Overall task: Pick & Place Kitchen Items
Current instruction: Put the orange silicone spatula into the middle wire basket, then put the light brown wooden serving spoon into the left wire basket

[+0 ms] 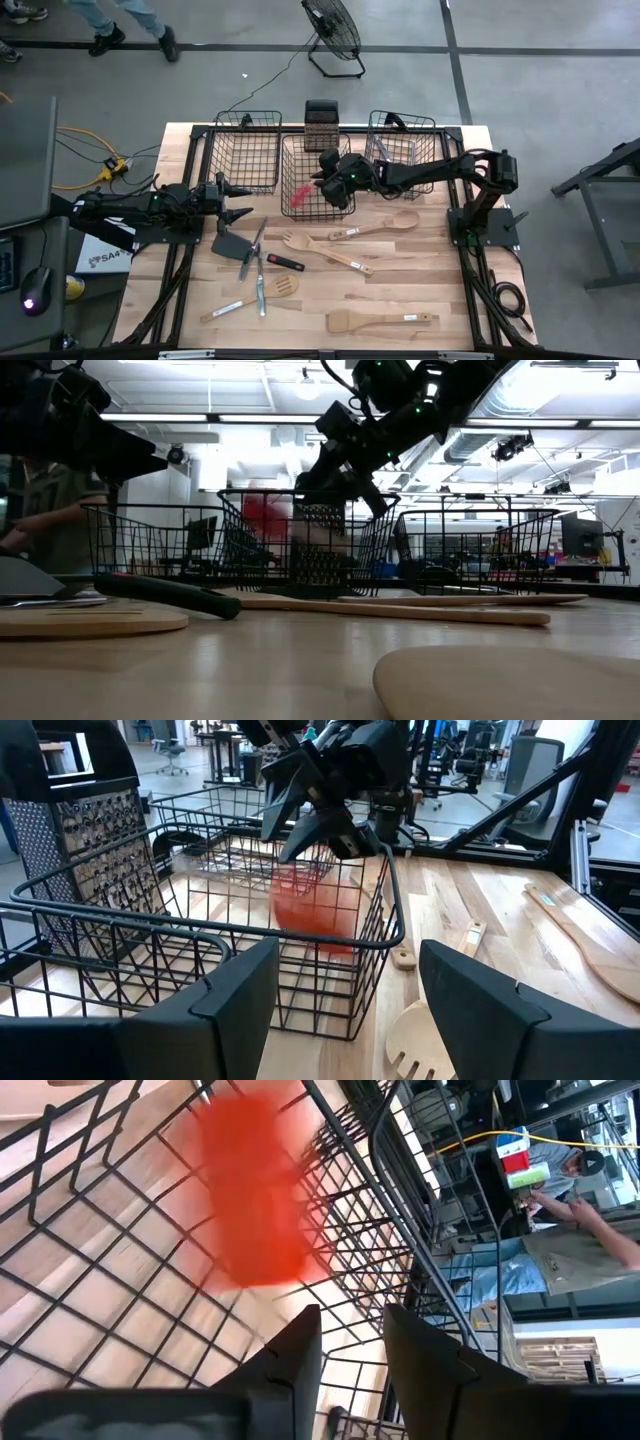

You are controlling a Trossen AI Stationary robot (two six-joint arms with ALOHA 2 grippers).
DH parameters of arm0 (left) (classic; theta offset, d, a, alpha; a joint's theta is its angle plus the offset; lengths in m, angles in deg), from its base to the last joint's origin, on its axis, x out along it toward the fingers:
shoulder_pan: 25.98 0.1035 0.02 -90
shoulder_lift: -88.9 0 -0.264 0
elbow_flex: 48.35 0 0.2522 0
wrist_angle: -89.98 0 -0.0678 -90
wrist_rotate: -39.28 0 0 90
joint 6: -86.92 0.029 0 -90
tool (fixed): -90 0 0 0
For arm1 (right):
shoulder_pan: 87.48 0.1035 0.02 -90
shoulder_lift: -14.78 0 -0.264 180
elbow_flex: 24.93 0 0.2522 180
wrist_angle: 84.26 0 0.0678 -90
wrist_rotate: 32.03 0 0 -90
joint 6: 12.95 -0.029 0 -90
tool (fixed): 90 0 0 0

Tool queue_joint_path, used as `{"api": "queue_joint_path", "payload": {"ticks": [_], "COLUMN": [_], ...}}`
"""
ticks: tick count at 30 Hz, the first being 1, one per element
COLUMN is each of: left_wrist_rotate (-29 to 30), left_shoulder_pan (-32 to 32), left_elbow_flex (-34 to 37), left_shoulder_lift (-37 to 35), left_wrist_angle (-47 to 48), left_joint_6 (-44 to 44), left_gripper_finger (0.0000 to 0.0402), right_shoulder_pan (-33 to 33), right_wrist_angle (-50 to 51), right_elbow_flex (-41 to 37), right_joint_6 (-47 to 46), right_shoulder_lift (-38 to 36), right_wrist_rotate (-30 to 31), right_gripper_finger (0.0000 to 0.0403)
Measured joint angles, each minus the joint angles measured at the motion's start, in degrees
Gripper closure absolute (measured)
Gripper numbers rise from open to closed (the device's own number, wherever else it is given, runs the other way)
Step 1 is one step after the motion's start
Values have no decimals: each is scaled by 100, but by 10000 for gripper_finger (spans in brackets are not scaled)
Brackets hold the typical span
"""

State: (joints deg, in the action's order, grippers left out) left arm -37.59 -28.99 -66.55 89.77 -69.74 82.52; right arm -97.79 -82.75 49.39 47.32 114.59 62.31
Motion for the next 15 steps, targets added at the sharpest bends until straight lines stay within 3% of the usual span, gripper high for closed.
{"api": "queue_joint_path", "payload": {"ticks": [10,15], "left_wrist_rotate": [0,0], "left_shoulder_pan": [0,-1], "left_elbow_flex": [1,0], "left_shoulder_lift": [1,1], "left_wrist_angle": [-1,-2], "left_joint_6": [0,0], "left_gripper_finger": [165,165], "right_shoulder_pan": [20,111], "right_wrist_angle": [-62,-231], "right_elbow_flex": [0,0], "right_joint_6": [-10,-307], "right_shoulder_lift": [-10,-74], "right_wrist_rotate": [20,507], "right_gripper_finger": [298,298]}}
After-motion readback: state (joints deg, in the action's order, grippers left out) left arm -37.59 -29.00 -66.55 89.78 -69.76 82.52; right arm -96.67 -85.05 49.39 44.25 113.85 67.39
